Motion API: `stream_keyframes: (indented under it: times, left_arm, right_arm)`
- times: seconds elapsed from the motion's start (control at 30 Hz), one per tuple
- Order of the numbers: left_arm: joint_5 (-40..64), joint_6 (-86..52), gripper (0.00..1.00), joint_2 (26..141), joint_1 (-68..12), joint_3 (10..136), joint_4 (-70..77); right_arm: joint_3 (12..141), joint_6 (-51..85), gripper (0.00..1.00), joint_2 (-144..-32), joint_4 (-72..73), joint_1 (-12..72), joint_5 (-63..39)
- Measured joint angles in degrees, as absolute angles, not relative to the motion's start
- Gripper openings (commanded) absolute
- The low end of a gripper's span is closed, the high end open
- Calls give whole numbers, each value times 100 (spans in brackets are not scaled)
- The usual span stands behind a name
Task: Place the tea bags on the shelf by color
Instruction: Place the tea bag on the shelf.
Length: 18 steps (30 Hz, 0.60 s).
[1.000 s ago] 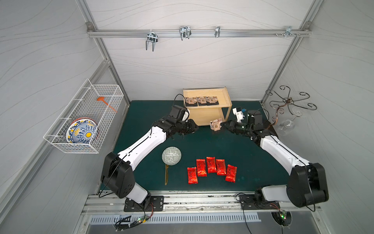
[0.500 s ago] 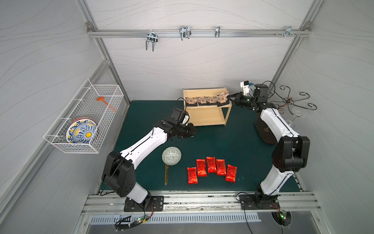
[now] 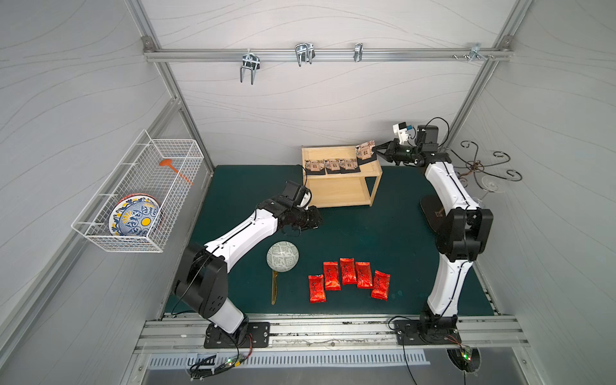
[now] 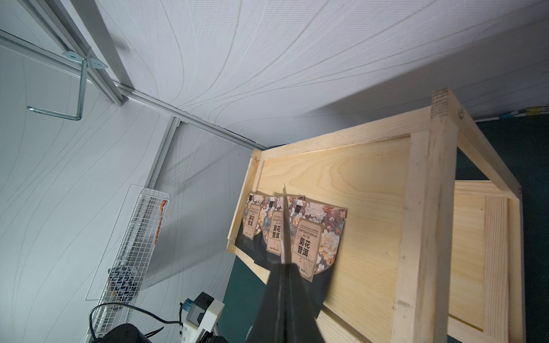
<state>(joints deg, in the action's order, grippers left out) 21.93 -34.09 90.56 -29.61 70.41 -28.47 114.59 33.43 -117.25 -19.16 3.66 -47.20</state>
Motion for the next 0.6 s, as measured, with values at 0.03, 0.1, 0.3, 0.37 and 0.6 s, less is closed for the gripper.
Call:
stream_keyframes:
  times: [0.03, 0.1, 0.3, 0.37, 0.6]
  left_arm:
    - [2193, -3409, 37, 9061, -2961, 7041, -2847]
    - [2206, -3406, 37, 9072, -2945, 7041, -2845]
    - [2261, -3406, 37, 9102, -2923, 7041, -2845]
    - [2285, -3406, 37, 9102, -2917, 7041, -2840]
    - [2344, -3406, 37, 9102, -2880, 7037, -2792]
  right_arm:
    - [11498, 3317, 0, -11751, -1992, 366, -4718]
    - [11546, 3282, 0, -11784, -2110, 366, -4707]
    - [11767, 3133, 0, -11889, -2477, 366, -4604]
    - [11821, 3079, 0, -11913, -2569, 366, -4556]
    - [12123, 2939, 3, -12114, -2856, 401, -4442]
